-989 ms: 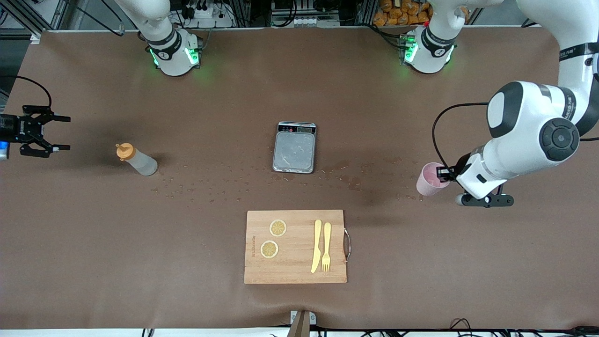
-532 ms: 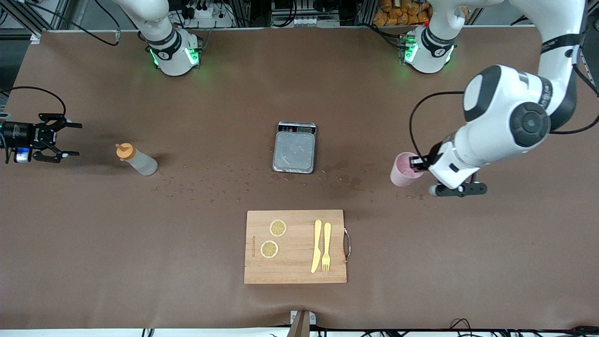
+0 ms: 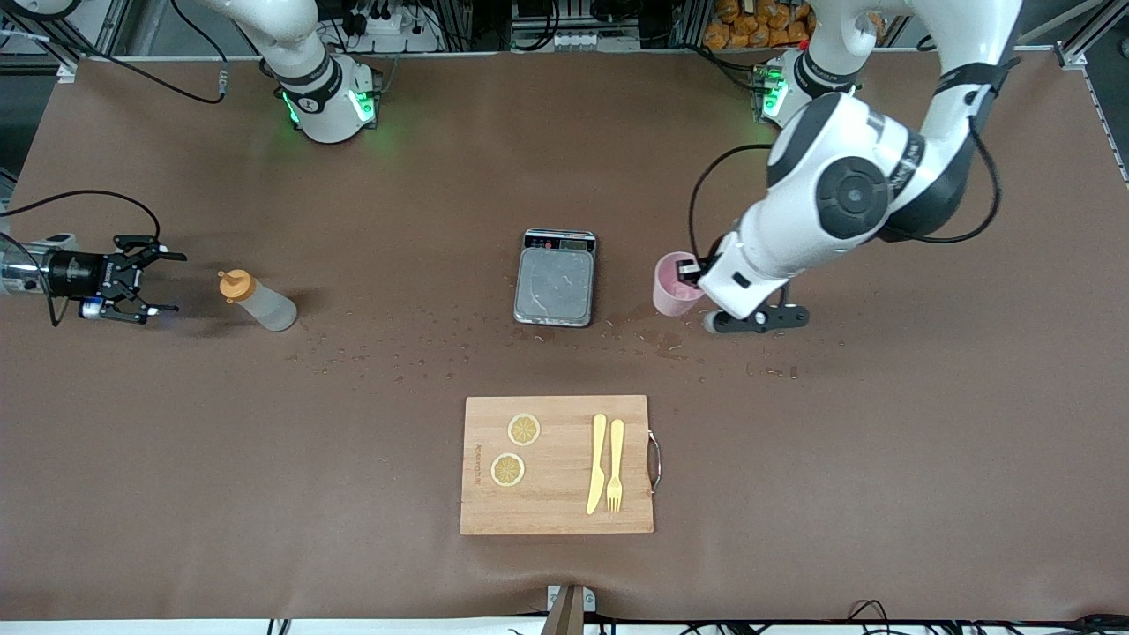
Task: Add sauce to pink cup with both arms
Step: 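Carry the pink cup onto the scale while the right gripper grasps the bottle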
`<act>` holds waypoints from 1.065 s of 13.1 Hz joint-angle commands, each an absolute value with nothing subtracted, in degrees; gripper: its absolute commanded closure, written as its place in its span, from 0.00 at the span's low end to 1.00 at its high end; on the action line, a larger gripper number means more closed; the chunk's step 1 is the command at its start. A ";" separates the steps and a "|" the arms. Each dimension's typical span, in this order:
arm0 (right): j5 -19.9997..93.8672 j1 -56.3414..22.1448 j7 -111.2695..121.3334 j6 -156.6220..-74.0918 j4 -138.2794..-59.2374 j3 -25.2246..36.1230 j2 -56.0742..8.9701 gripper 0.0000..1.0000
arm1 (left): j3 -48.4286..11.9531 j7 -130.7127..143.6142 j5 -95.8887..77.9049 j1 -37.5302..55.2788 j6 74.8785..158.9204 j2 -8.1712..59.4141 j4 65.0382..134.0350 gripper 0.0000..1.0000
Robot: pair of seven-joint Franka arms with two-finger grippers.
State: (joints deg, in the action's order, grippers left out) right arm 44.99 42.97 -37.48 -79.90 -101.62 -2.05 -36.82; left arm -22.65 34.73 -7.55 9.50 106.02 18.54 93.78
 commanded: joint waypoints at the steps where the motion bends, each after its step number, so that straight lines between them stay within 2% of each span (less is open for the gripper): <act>1: 47.28 43.77 -35.77 -80.50 -101.42 -2.99 -38.76 0.00 | -22.68 39.97 -8.53 13.26 105.73 23.01 89.74 1.00; 6: 47.46 42.72 -32.96 -82.79 -101.51 -2.99 -41.30 0.00 | -21.89 47.28 -8.00 22.40 107.83 32.24 81.75 1.00; 10: 47.46 42.37 -30.94 -83.76 -101.60 -2.99 -43.24 0.00 | -21.54 50.18 -7.48 26.88 113.46 35.68 81.65 1.00; 14: 48.60 40.96 -28.13 -86.57 -104.58 -2.99 -43.24 0.00 | -19.34 49.84 -5.55 29.53 113.47 36.73 81.83 1.00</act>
